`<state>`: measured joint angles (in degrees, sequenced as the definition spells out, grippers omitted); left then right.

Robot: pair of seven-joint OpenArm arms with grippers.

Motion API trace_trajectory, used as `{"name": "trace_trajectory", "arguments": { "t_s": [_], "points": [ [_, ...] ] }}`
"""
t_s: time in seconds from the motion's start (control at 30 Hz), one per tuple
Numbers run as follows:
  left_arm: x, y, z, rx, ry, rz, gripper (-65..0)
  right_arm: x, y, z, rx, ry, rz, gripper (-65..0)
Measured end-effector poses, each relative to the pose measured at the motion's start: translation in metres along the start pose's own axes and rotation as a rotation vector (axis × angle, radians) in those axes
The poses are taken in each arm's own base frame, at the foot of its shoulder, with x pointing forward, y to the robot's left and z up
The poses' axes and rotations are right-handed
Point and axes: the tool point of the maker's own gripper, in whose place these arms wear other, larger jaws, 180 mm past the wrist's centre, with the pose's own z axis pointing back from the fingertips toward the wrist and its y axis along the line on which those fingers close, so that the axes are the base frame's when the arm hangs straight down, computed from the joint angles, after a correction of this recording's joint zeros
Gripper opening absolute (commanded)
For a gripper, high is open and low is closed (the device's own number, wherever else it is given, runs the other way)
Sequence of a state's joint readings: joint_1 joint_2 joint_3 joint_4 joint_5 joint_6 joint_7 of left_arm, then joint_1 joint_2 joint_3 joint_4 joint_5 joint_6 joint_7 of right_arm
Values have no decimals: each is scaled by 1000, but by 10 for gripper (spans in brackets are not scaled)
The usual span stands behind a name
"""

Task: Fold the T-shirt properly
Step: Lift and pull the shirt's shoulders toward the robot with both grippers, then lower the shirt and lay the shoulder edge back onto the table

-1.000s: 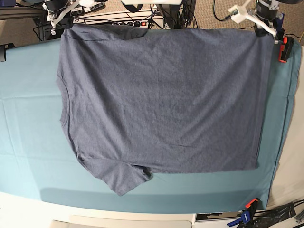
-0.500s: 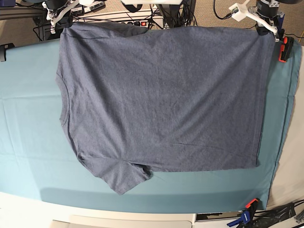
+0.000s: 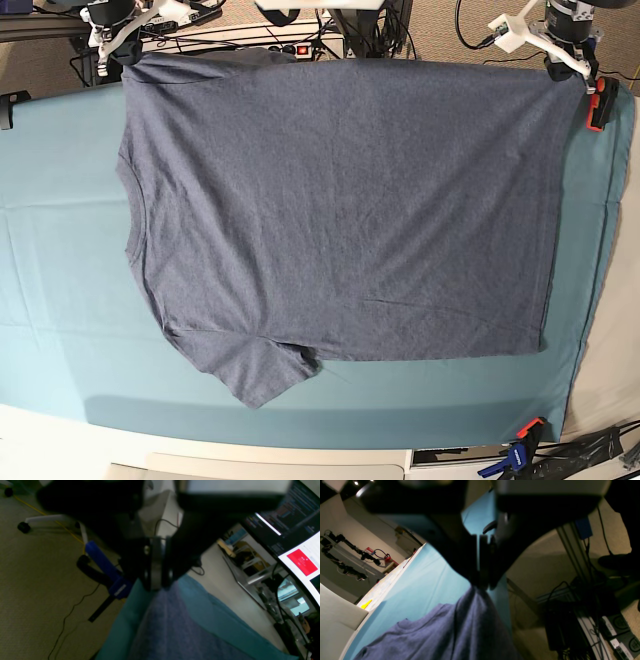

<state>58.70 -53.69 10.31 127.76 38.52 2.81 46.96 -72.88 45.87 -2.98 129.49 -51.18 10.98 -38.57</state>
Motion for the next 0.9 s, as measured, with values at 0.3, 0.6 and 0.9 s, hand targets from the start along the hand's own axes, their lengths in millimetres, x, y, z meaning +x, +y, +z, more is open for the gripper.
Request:
{"name": "trace_trajectory", "arguments": {
  "t_s": [0.3, 0.6, 0.9],
  "points": [
    [8, 3, -1, 9, -44, 1, -650, 4, -13, -7, -41, -19, -3, -650],
    [25, 34, -15, 73, -107, 67, -650, 9, -68, -27, -193, -54, -60, -650],
    [38, 64, -28, 118, -156, 143, -650, 15, -106, -40, -253, -102, -111, -650]
  ]
}}
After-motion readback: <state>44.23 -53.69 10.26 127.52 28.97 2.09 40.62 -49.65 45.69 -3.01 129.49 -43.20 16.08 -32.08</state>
